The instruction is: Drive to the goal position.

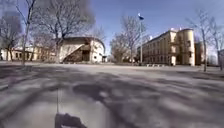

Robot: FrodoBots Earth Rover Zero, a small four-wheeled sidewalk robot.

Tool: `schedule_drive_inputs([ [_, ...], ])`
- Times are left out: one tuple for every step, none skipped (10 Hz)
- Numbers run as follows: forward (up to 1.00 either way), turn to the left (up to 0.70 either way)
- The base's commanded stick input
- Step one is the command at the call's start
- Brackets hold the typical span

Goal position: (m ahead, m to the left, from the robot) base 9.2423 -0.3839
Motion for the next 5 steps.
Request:
schedule_drive_inputs([
  [0.85, 0.0],
  [0.85, 0.0],
  [0.85, 0.0],
  [0.85, 0.0],
  [0.85, 0.0],
])
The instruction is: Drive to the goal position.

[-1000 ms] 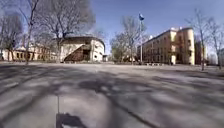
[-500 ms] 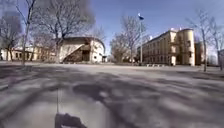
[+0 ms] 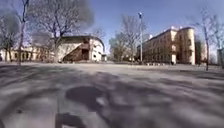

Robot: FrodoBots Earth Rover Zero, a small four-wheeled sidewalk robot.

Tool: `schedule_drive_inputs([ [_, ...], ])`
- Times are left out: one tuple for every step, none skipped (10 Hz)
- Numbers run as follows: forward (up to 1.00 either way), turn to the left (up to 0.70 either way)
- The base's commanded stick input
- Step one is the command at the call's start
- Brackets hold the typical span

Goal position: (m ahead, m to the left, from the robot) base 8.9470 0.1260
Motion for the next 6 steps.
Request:
schedule_drive_inputs([
  [0.85, 0.0],
  [0.85, 0.0],
  [0.85, 0.0],
  [0.85, 0.0],
  [0.85, 0.0],
  [0.85, 0.0],
])
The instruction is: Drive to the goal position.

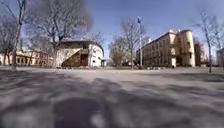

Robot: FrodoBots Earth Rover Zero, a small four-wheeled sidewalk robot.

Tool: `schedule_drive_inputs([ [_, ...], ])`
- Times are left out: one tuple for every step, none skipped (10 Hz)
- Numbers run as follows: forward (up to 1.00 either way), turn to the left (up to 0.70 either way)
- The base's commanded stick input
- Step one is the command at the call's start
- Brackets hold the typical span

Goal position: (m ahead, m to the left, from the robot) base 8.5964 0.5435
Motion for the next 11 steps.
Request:
schedule_drive_inputs([
  [0.96, 0.0],
  [1.0, 0.0],
  [1.0, 0.0],
  [1.0, 0.0],
  [1.0, 0.0],
  [1.0, 0.0],
  [1.0, 0.0],
  [1.0, 0.0],
  [1.0, 0.0],
  [1.0, 0.0],
  [1.0, 0.0],
])
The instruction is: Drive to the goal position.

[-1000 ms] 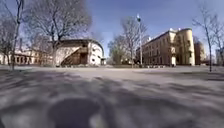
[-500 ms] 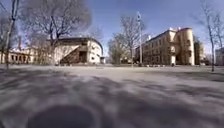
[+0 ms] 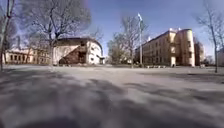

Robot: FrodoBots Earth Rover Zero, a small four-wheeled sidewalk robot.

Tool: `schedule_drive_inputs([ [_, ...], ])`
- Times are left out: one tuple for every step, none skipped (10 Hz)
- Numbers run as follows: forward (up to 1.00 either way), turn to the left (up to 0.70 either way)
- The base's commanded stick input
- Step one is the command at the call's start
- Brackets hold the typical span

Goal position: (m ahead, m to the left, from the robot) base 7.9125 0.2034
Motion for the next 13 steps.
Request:
schedule_drive_inputs([
  [1.0, 0.0],
  [1.0, 0.0],
  [1.0, 0.0],
  [1.0, 0.0],
  [1.0, 0.0],
  [1.0, 0.0],
  [1.0, 0.0],
  [1.0, 0.0],
  [1.0, 0.0],
  [1.0, 0.0],
  [1.0, 0.0],
  [1.0, 0.0],
  [1.0, 0.0],
])
